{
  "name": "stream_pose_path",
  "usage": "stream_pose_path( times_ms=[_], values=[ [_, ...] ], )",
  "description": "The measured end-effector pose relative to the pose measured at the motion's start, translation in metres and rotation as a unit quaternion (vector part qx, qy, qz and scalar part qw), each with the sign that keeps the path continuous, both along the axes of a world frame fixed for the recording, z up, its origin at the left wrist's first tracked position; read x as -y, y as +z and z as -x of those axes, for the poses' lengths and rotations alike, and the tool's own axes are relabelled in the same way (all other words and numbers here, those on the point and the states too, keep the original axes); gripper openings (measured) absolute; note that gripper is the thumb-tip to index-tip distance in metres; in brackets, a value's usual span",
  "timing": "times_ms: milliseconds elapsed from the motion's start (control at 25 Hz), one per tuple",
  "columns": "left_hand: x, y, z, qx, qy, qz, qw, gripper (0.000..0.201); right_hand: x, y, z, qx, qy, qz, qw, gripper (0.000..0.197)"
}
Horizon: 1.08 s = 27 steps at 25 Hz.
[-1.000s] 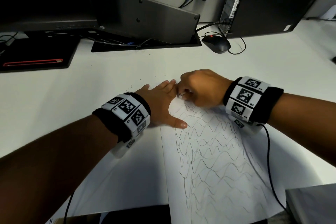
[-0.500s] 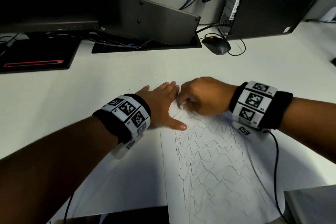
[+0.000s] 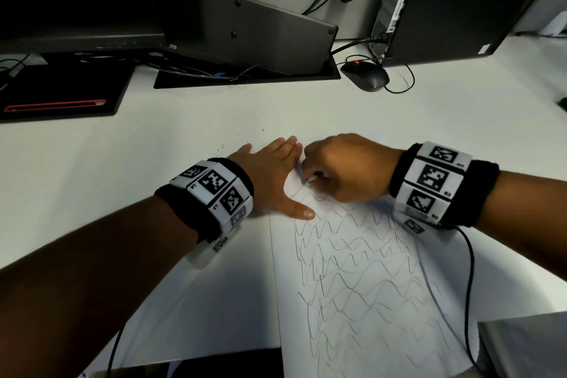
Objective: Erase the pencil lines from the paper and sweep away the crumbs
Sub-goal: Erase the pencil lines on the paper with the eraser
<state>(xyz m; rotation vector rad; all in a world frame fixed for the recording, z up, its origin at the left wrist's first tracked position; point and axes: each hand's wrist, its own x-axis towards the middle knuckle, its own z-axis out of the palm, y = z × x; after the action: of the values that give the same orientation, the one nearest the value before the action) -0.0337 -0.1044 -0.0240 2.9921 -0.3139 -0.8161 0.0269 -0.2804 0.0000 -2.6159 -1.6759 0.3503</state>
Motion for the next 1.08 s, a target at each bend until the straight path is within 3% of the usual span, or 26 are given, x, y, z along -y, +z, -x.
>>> stream_pose_path(
  times_ms=[160,320,440,600,760,920,1080],
  values=[
    [0.002,0.001,0.0,0.003,-0.001,-0.011,1.0,0.126,0.003,0.007,-0.014,0.028,-0.068,-0.005,0.997,0.018],
    [0.001,0.002,0.0,0.0,0.001,-0.002,1.0,0.125,0.002,-0.001,-0.001,0.01,0.006,0.007,1.0,0.018],
    [0.001,0.001,0.0,0.009,-0.003,-0.013,1.0,0.126,0.006,0.006,-0.013,0.031,-0.06,-0.004,0.998,0.018],
    [0.0,-0.001,0.0,0.005,-0.003,-0.009,1.0,0.126,0.005,0.0,-0.001,0.011,0.014,0.013,1.0,0.019],
    [0.001,-0.001,-0.001,0.004,-0.005,-0.019,1.0,0.128,0.006,0.008,-0.014,0.041,-0.048,0.002,0.998,0.019],
    [-0.001,-0.001,-0.002,0.002,-0.007,-0.024,1.0,0.127,0.006,0.001,0.001,0.009,0.029,0.019,0.999,0.019],
    [0.001,0.0,-0.002,-0.005,-0.008,-0.028,1.0,0.127,0.009,0.007,-0.014,0.037,-0.044,-0.006,0.998,0.02]
  ],
)
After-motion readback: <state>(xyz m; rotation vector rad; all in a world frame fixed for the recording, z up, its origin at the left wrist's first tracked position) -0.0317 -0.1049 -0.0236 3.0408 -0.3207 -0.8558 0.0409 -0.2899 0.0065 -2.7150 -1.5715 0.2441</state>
